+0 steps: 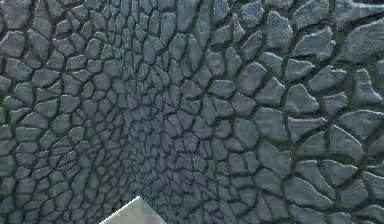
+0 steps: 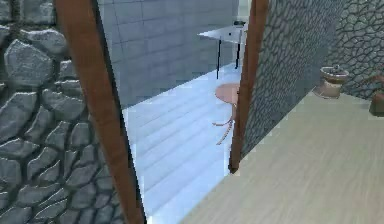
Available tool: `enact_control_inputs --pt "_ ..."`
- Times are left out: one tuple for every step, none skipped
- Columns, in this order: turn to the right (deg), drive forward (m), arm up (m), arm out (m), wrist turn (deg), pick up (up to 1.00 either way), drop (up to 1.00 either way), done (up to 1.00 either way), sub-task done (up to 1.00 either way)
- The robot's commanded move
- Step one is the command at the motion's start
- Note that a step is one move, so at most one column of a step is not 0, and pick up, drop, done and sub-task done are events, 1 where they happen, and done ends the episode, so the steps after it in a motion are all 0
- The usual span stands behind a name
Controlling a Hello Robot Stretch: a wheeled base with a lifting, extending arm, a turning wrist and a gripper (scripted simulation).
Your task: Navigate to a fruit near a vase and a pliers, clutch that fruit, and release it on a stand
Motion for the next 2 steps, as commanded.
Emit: enact_control_inputs --pt "-45.0 0.0 0.0 0.0 0.0 0.0 0.0 0.0 0.0" --pt "-45.0 0.0 0.0 0.0 0.0 0.0 0.0 0.0 0.0"
